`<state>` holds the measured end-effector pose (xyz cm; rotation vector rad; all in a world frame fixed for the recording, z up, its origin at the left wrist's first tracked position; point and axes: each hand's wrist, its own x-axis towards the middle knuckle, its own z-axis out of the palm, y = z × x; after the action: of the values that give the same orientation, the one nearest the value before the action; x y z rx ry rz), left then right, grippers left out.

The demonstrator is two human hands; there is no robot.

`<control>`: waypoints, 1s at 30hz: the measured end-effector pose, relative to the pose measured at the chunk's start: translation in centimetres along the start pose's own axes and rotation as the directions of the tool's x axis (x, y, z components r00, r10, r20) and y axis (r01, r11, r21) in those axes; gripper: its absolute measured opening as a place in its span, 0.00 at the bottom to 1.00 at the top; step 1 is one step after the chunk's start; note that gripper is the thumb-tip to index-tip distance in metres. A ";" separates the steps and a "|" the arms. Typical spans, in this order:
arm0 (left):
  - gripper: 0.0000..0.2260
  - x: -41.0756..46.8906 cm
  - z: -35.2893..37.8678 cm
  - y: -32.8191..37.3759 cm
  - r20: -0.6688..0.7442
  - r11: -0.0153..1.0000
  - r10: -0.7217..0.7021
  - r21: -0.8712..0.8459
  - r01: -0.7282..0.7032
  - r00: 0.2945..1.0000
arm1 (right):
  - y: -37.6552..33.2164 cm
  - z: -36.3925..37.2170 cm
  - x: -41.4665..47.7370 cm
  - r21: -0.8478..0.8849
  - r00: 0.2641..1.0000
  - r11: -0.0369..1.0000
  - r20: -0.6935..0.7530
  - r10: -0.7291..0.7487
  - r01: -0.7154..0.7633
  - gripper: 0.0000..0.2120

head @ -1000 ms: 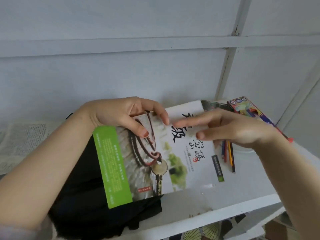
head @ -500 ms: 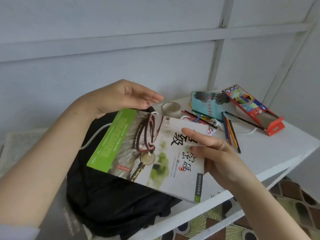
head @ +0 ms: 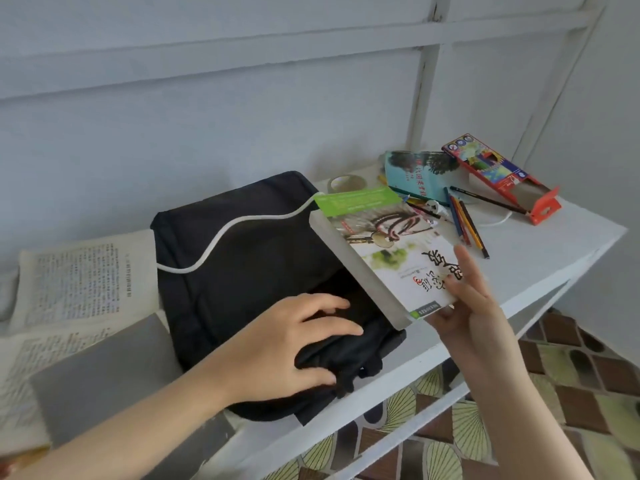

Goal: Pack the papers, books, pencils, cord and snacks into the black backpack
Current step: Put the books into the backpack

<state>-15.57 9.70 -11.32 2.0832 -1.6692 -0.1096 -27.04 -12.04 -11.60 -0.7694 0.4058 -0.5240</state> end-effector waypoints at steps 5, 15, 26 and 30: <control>0.21 -0.1 -1.4 -1.6 -0.254 0.944 0.110 0.329 -0.021 0.961 | 0.4 0.3 -1.6 0.126 0.997 0.991 -0.058 -0.045 0.052 0.22; 0.20 0.3 -1.5 -4.2 -0.111 0.728 -0.124 0.665 0.166 0.986 | 1.1 0.8 -2.8 0.120 0.996 0.990 -0.061 -0.063 0.070 0.21; 0.19 1.6 -6.8 -8.6 -0.121 0.814 -0.579 -0.037 0.580 0.806 | 1.7 1.3 -4.1 0.090 0.997 0.994 -0.054 -0.058 0.063 0.24; 0.17 1.9 -6.8 -10.5 -0.122 0.798 -0.592 0.050 0.601 0.797 | 1.9 1.2 -4.1 0.071 0.998 0.996 -0.047 -0.051 0.054 0.23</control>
<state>-3.29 11.55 -9.08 2.5678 -0.9100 -0.1311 -29.08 -7.82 -11.60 -0.7016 0.4071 -0.6032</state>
